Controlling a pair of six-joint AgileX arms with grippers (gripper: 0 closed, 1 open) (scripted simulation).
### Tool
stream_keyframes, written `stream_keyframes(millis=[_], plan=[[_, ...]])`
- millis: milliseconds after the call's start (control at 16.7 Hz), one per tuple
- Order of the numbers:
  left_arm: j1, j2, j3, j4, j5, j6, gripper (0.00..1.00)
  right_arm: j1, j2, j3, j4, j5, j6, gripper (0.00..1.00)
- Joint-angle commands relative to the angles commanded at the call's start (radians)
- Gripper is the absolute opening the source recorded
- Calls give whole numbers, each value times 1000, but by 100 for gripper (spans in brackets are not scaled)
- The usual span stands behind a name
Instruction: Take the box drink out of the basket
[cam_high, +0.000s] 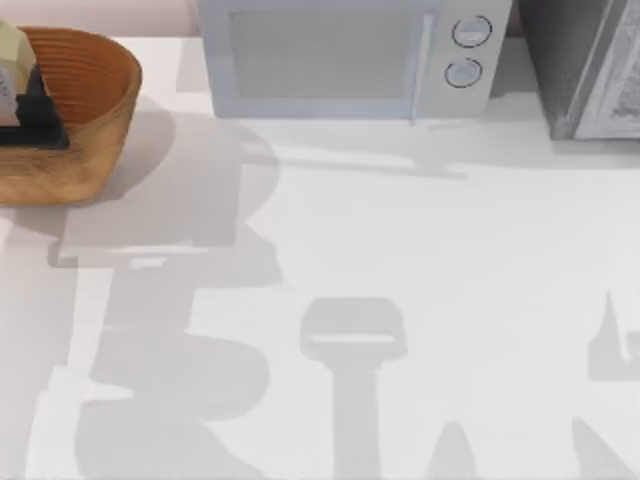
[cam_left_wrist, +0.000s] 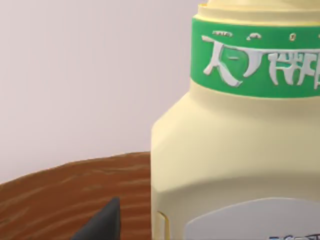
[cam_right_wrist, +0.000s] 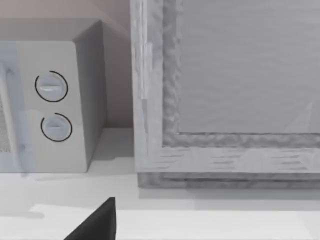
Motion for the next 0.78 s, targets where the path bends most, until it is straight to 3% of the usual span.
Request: stream_keyframes(millis=[360,780], plan=[[-5,-9,6,-6,-4,3,100,0,0,0,0,0,0,100],[-16,95,169,-74,-14,-1,100,0,0,0,0,0,0,100]])
